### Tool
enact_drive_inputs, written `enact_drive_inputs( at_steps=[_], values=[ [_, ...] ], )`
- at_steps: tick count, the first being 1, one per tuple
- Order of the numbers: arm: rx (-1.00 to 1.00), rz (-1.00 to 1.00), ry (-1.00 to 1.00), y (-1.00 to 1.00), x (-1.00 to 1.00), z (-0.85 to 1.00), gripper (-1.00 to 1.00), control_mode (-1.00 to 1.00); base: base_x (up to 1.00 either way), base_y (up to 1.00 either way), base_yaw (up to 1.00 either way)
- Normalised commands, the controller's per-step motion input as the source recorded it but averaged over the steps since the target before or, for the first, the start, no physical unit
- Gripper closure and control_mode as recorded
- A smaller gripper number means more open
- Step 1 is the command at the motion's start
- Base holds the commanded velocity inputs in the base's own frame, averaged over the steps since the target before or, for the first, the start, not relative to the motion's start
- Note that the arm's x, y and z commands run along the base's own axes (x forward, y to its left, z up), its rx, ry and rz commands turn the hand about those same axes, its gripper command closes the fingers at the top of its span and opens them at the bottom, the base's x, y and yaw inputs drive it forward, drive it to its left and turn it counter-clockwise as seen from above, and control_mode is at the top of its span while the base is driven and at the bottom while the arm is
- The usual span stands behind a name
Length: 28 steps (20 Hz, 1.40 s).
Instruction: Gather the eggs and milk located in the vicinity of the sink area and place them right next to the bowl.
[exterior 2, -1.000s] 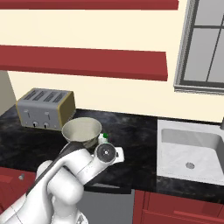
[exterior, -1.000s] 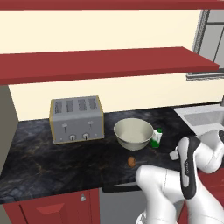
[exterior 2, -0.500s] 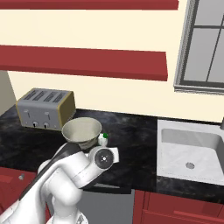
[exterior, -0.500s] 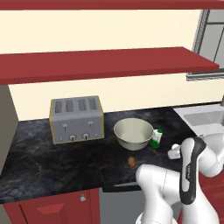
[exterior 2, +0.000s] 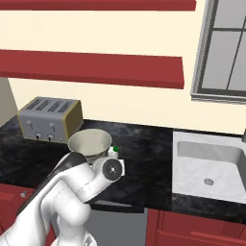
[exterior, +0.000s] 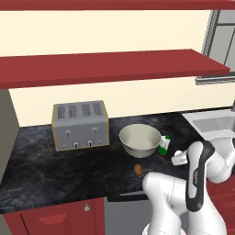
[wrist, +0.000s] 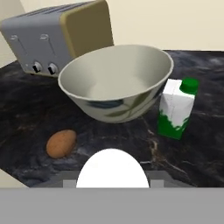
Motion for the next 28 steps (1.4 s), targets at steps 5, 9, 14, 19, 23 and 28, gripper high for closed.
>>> enact_drive_inputs(
  at_steps=[5, 9, 14, 19, 23, 28],
  values=[
    [0.0, 0.0, -0.07, 0.39, 0.0, -0.17, 1.0, -1.0, 0.0, 0.0, 0.0],
    [0.0, 0.0, -0.08, 0.34, 0.0, -0.18, 1.0, -1.0, 0.0, 0.0, 0.0],
    [0.0, -0.04, -0.04, 0.12, 0.0, -0.21, 1.0, -1.0, 0.0, 0.0, 0.0],
    [0.0, -0.16, 0.0, 0.14, -0.12, -0.27, 1.0, -1.0, 0.0, 0.0, 0.0],
    [0.0, -0.26, -0.01, 0.48, -0.29, -0.08, 1.0, -1.0, 0.0, 0.0, 0.0],
    [0.0, -0.27, 0.0, 0.66, -0.01, -0.07, 1.0, -1.0, 0.0, 0.0, 0.0]
  ],
)
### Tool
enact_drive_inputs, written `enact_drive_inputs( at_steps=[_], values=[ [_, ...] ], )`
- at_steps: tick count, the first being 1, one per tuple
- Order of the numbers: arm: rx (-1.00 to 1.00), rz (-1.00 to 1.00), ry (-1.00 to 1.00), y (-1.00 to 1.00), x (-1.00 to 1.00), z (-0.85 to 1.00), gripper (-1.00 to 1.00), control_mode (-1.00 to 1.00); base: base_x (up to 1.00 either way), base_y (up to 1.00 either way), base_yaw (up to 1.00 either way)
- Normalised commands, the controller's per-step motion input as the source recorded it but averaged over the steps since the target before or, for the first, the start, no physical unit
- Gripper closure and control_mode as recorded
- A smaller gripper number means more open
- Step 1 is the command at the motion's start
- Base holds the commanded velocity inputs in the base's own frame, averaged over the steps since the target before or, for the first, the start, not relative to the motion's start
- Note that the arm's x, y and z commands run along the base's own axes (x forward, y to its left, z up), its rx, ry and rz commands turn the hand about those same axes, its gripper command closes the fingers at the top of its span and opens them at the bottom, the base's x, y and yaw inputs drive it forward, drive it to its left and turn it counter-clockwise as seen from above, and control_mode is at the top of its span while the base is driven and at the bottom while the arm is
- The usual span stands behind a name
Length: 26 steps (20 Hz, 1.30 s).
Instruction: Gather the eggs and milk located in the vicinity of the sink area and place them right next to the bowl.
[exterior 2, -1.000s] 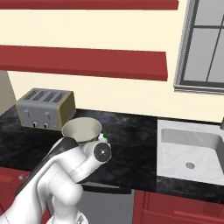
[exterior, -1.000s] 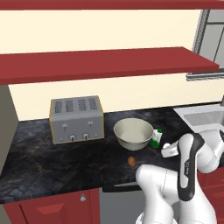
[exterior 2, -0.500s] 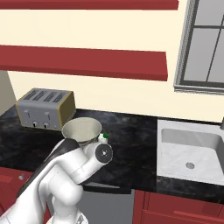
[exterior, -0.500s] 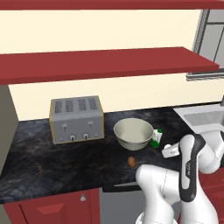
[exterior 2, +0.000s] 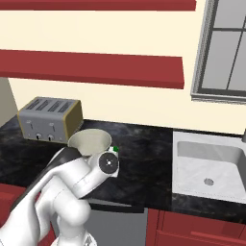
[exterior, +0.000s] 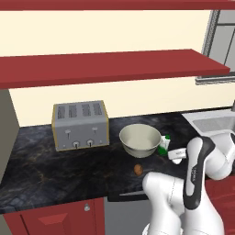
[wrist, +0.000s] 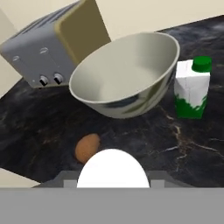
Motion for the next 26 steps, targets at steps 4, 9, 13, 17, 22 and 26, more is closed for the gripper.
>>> enact_drive_inputs(
  at_steps=[4, 9, 13, 17, 22, 26],
  values=[
    [-0.02, -0.19, -0.12, 0.41, 0.02, -0.21, 1.0, -1.0, 0.0, 0.0, 0.0],
    [-0.11, -0.07, -0.13, 0.15, 0.0, -0.38, 1.0, -1.0, 0.0, 0.0, 0.0],
    [-0.21, -0.01, -0.01, 0.13, 0.0, -0.46, 1.0, -1.0, 0.0, 0.0, 0.0],
    [-0.17, -0.02, 0.08, 0.24, 0.0, -0.14, 1.0, -1.0, 0.0, 0.0, 0.0],
    [-0.16, -0.07, 0.14, 0.36, 0.03, -0.1, 1.0, -1.0, 0.0, 0.0, 0.0],
    [-0.2, -0.06, 0.09, 0.42, 0.1, -0.32, 1.0, -1.0, 0.0, 0.0, 0.0]
  ],
)
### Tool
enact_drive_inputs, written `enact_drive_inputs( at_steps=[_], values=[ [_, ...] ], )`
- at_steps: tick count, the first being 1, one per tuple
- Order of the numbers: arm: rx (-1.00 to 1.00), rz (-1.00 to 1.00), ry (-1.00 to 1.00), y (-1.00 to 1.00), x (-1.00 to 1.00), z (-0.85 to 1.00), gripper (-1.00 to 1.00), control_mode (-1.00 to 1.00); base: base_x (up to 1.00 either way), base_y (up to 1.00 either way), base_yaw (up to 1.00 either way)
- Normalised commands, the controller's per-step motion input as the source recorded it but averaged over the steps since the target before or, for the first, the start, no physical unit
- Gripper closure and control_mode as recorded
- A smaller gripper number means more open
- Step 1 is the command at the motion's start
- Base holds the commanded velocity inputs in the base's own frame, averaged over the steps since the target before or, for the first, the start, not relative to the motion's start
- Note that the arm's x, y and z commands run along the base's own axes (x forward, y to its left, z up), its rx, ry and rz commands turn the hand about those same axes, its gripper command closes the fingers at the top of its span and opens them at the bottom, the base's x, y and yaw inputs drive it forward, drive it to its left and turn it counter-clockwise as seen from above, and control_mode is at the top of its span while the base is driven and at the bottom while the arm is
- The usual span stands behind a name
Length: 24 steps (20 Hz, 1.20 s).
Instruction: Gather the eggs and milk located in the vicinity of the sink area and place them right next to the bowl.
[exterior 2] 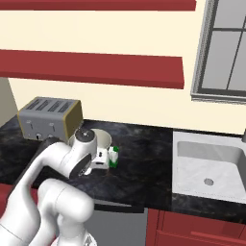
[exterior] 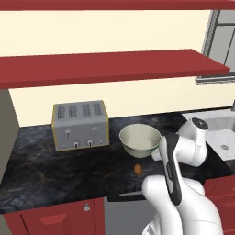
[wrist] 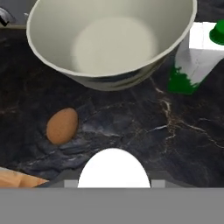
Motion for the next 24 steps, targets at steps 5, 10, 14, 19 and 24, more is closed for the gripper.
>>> enact_drive_inputs(
  at_steps=[5, 10, 14, 19, 24],
  values=[
    [-0.16, -0.02, 0.0, 0.25, 0.16, -0.32, 1.0, -1.0, 0.0, 0.0, 0.0],
    [-0.04, -0.02, 0.05, -0.01, 0.23, -0.32, 1.0, -1.0, 0.0, 0.0, 0.0],
    [-0.03, -0.05, 0.16, -0.02, 0.2, -0.39, 1.0, -1.0, 0.0, 0.0, 0.0],
    [-0.05, -0.06, 0.16, 0.0, 0.23, -0.48, 1.0, -1.0, 0.0, 0.0, 0.0],
    [-0.03, -0.06, 0.06, 0.0, 0.12, -0.47, 1.0, -1.0, 0.0, 0.0, 0.0]
  ],
)
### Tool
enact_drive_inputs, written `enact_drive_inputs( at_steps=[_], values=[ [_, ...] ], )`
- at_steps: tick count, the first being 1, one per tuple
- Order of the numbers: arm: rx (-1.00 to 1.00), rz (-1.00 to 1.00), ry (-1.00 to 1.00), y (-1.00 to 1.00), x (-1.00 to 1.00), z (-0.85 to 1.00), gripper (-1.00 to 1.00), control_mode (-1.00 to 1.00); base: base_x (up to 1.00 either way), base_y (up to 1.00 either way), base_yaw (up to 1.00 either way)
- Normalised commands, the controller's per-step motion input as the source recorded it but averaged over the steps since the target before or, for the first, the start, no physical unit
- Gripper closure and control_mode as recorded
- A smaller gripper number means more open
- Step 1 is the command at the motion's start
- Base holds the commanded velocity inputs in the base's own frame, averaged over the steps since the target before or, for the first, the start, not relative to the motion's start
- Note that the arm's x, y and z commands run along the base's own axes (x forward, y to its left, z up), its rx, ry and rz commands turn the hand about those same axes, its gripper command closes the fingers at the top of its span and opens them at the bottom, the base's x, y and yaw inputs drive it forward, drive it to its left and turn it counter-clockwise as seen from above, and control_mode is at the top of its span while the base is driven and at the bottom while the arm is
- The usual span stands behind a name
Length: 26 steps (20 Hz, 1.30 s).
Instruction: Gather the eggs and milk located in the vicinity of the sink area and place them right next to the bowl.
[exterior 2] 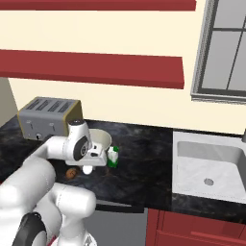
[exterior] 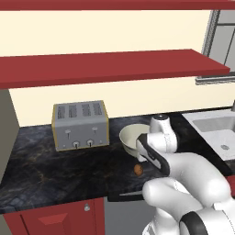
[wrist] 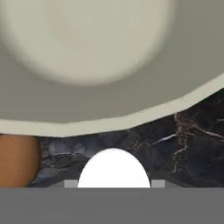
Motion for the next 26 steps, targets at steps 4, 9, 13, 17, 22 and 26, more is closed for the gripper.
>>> enact_drive_inputs(
  at_steps=[4, 9, 13, 17, 22, 26],
  values=[
    [0.0, -0.05, 0.0, -0.12, 0.0, -0.3, 1.0, -1.0, 0.0, 0.0, 0.0],
    [0.0, -0.05, -0.01, -0.17, 0.0, -0.33, 1.0, -1.0, 0.0, 0.0, 0.0],
    [0.0, -0.03, -0.05, -0.05, 0.0, -0.31, 1.0, -1.0, 0.0, 0.0, 0.0],
    [0.0, 0.0, -0.11, 0.0, 0.0, -0.16, 1.0, -1.0, 0.0, 0.0, 0.0],
    [0.01, 0.0, -0.03, 0.0, 0.0, -0.09, -1.0, -1.0, 0.0, 0.0, 0.0],
    [0.0, 0.0, 0.0, 0.0, 0.0, -0.08, -1.0, -1.0, 0.0, 0.0, 0.0]
  ],
)
